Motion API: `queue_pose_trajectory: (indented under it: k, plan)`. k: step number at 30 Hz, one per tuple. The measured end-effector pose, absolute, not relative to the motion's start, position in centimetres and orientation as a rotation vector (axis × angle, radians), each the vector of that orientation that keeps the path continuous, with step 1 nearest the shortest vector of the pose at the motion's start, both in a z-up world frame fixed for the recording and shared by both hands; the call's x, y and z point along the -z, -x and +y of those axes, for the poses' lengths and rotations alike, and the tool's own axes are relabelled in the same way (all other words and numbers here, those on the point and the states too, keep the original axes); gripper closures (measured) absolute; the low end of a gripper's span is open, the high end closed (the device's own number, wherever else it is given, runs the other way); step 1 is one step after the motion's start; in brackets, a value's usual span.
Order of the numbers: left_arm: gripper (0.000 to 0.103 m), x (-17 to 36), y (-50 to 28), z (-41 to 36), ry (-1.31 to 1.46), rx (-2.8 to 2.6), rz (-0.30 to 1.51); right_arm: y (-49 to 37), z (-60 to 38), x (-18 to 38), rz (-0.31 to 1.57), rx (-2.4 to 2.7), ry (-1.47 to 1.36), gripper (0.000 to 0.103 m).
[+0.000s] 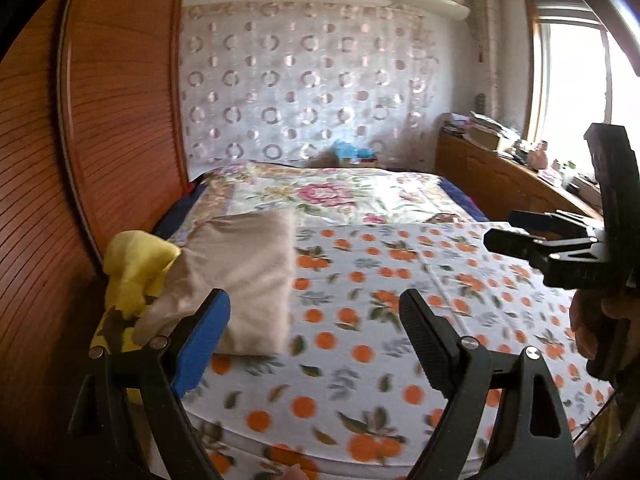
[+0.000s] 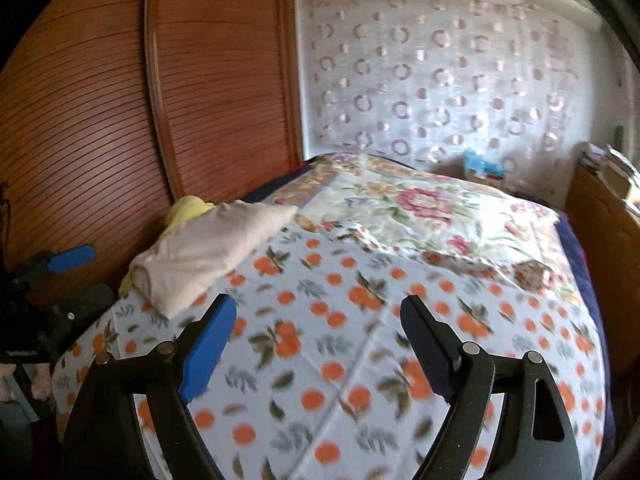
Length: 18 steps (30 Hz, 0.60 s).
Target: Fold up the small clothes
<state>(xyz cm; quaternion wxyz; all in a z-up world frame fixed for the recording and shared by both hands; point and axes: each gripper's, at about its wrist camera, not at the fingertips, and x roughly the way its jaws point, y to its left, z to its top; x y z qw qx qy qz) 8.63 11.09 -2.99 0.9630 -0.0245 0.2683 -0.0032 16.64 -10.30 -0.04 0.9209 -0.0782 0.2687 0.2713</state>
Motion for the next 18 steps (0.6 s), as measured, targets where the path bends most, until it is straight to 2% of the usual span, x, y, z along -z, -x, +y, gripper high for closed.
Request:
queue_pose_trajectory:
  k: [18]
  plan:
    - [0.016,-2.4,-6.6,4.0,0.029,0.081,0.439,0.8,-15.2,-4.2,0.359,-0.313,0.035,0.017]
